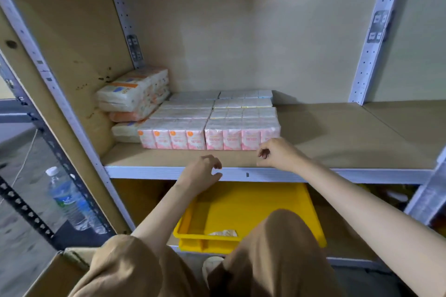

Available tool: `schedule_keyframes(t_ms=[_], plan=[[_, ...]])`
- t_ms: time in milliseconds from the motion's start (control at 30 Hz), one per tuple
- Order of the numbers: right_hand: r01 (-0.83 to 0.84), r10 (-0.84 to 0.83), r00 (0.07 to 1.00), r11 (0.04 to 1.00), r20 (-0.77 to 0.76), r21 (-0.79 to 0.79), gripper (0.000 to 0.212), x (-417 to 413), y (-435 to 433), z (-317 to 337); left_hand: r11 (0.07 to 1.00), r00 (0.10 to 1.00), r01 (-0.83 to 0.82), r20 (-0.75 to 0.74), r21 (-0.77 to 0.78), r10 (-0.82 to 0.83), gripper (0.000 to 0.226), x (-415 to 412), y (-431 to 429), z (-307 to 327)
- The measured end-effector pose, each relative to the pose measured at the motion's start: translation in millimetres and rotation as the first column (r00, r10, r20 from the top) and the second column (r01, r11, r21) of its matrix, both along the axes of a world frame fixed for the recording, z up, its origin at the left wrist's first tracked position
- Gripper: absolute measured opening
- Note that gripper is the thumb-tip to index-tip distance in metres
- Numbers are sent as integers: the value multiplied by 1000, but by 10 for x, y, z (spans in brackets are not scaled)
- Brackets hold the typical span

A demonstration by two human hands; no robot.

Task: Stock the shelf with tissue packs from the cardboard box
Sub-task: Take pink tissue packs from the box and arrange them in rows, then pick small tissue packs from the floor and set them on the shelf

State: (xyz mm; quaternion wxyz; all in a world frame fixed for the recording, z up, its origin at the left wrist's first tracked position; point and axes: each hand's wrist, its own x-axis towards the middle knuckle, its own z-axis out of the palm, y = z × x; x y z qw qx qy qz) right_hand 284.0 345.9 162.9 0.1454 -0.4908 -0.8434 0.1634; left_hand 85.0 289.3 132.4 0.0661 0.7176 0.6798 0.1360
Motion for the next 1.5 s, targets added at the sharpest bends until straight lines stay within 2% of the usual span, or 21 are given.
schedule_keyframes(t_ms=[200,400,533,767,933,1100,1200,1333,1500], plan=[[33,-29,999,996,44,-80,28,260,-389,-245,995,998,63,-4,-74,-63,32,370,-152,-363],[84,-68,994,976,87,-203,31,465,-640,-576,976,991,130,56,-175,-122,30,663,-200,-739],[142,-105,984,950,143,-277,30,604,-756,-899,967,986,141,113,-214,-119,29,826,-238,-977],[253,-215,967,882,138,-398,31,881,-899,-1549,940,982,125,178,-319,-70,28,1090,-280,-1465],[329,-273,944,820,186,-468,25,1083,-942,-2078,898,980,79,200,-434,11,26,1200,-282,-1939],[394,-275,916,755,293,-524,28,1229,-898,-2614,819,972,67,223,-571,76,15,1297,-222,-2527],[395,-276,916,734,290,-553,30,1233,-907,-2820,795,964,34,231,-606,135,27,1280,-263,-2782],[423,-314,906,677,284,-602,28,1188,-699,-3397,720,924,-38,249,-693,289,32,1276,-148,-3322],[441,-316,897,584,309,-682,26,1042,-514,-4028,648,815,-129,292,-751,500,32,1278,-139,-3965]])
